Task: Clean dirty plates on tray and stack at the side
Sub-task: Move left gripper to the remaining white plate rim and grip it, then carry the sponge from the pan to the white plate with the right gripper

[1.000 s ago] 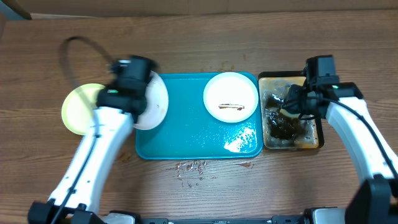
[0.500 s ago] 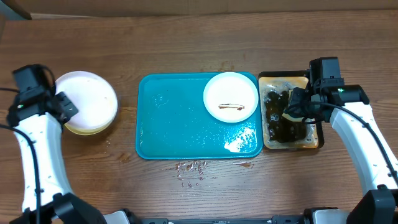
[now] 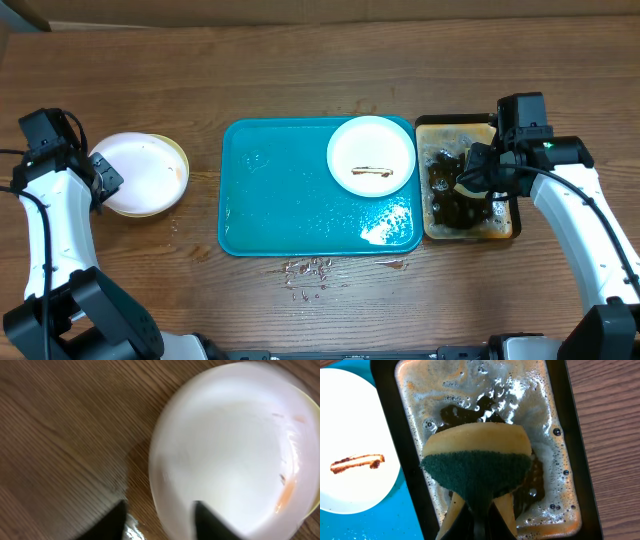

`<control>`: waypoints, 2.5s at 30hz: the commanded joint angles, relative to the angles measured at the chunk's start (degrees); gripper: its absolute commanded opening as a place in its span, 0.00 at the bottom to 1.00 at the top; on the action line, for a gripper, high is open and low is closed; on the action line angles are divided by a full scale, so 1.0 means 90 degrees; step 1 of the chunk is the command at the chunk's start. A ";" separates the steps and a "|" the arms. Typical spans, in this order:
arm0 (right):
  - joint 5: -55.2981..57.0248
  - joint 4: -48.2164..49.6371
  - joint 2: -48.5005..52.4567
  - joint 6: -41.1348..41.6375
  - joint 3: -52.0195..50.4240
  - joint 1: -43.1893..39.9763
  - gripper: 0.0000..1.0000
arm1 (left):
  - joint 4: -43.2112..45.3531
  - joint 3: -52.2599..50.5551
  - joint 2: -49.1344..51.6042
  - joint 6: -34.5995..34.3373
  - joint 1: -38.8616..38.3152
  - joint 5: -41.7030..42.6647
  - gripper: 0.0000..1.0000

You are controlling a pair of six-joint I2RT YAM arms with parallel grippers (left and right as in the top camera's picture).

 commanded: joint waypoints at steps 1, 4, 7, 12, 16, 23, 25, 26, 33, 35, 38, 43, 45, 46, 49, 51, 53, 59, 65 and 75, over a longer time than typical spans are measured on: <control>-0.0029 0.0015 -0.0036 -0.0022 0.0104 0.0034 0.04 | 0.0019 0.0143 -0.0032 -0.0109 0.0044 0.0797 0.69; -0.0029 0.0015 -0.0036 -0.0024 0.0104 0.0034 0.04 | 0.0015 0.0143 -0.0034 -0.0107 -0.0095 0.2086 0.76; -0.0029 -0.0002 -0.0036 -0.0024 0.0104 0.0034 0.04 | 0.0121 0.0143 -0.0034 -0.0041 -0.0588 0.3264 0.77; -0.0029 -0.0039 -0.0036 -0.0024 0.0104 0.0034 0.04 | 0.0517 0.0143 -0.0029 0.0214 -0.1836 0.3963 0.76; -0.0029 -0.0095 -0.0036 -0.0027 0.0104 0.0034 0.04 | 0.1052 0.0141 -0.0005 0.0401 -0.2958 0.3939 1.00; -0.0029 -0.0138 -0.0036 -0.0027 0.0104 0.0034 0.04 | 0.1931 0.0291 0.0306 0.0491 -0.4437 0.3487 1.00; -0.0029 -0.0153 -0.0036 -0.0027 0.0104 0.0034 0.04 | 0.1617 0.0743 0.0478 0.0500 -0.4719 0.3031 1.00; -0.0029 -0.0155 -0.0036 -0.0027 0.0104 0.0034 0.04 | 0.1355 0.1103 0.0612 0.0566 -0.4852 0.2829 1.00; -0.0032 -0.0182 -0.0036 -0.0022 0.0104 0.0034 0.04 | 0.0255 0.3038 0.1831 0.0950 -0.5413 0.2072 1.00; -0.0032 -0.0206 -0.0036 -0.0022 0.0104 0.0034 0.04 | 0.0381 0.3077 0.2125 0.0950 -0.5515 0.2181 1.00; -0.0029 -0.0226 -0.0036 -0.0022 0.0104 0.0034 0.04 | 0.0469 0.3077 0.2572 0.0950 -0.5676 0.2181 1.00; -0.0032 -0.0238 -0.0036 -0.0022 0.0104 0.0034 0.04 | 0.0408 0.3077 0.3247 0.0991 -0.5938 0.2081 0.94; -0.0032 -0.0255 -0.0036 -0.0022 0.0104 0.0034 0.04 | 0.0333 0.3077 0.3480 0.0988 -0.5994 0.1965 0.88; -0.0032 -0.0260 -0.0036 -0.0022 0.0104 0.0034 0.04 | 0.0274 0.3077 0.3563 0.0964 -0.6001 0.1899 0.83; -0.0032 -0.0284 -0.0036 -0.0022 0.0104 0.0034 0.04 | 0.0024 0.3075 0.3735 0.0886 -0.5996 0.1569 0.71; -0.0032 -0.0287 -0.0036 -0.0022 0.0104 0.0034 0.04 | -0.0185 0.3075 0.3752 0.0874 -0.5965 0.1399 0.63; -0.0032 -0.0291 -0.0036 -0.0022 0.0104 0.0034 0.04 | -0.0325 0.3075 0.3752 0.0874 -0.5938 0.1365 0.52; -0.0029 -0.0299 -0.0036 -0.0022 0.0104 0.0034 0.04 | -0.0687 0.3070 0.3752 0.0874 -0.5938 0.1367 0.11; -0.0032 -0.0270 -0.0036 -0.0029 0.0104 0.0034 0.04 | -0.1528 0.3070 0.3752 0.0867 -0.5938 0.1372 0.04; -0.1297 0.0007 -0.0036 -0.0508 0.0104 0.0318 0.04 | -0.2494 0.3055 0.3755 0.0624 -0.5945 0.1392 0.17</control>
